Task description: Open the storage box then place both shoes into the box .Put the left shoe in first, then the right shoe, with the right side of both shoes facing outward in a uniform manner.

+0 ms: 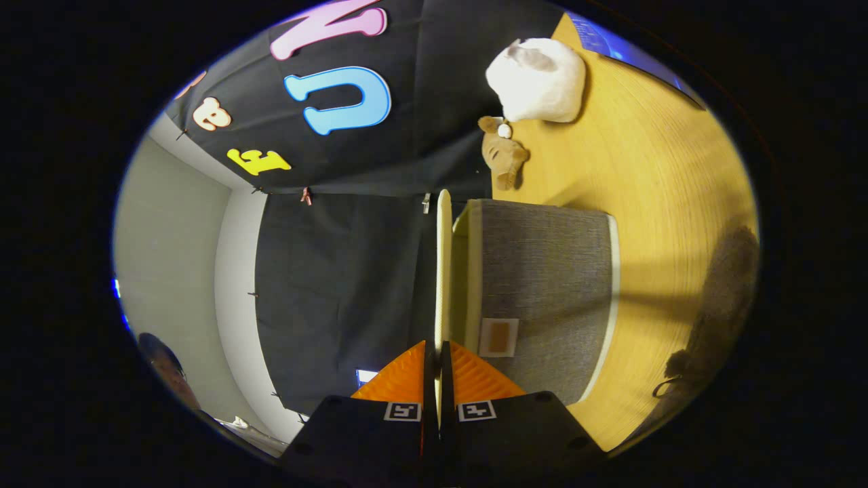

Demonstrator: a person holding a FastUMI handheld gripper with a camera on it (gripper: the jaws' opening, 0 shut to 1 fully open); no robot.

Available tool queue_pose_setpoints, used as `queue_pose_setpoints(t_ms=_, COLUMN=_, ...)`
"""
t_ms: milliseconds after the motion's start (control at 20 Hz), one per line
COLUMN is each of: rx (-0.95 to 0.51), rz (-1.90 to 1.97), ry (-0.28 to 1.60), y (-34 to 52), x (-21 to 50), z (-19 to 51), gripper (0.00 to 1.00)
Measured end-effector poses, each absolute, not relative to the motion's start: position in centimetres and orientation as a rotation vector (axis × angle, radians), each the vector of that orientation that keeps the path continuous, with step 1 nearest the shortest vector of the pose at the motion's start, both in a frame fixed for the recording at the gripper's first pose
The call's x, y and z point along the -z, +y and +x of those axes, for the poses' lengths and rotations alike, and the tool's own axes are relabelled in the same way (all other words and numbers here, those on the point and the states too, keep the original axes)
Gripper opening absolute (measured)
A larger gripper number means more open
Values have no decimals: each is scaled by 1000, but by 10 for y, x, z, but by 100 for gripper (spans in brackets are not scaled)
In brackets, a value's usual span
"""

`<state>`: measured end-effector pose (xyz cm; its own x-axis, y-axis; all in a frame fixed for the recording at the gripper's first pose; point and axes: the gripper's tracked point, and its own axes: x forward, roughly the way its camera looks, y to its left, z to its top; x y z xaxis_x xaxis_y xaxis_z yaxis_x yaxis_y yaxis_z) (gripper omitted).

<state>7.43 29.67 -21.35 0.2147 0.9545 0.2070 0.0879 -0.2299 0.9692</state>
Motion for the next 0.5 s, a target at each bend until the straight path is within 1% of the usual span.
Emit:
queue_pose_setpoints(t_ms=250, rx=-1184, rz=1502, ry=936, y=306, x=155, z=89, gripper=5)
queue_pose_setpoints(t_ms=500, rx=-1228, rz=1453, ry=886, y=336, x=98, z=98, gripper=5)
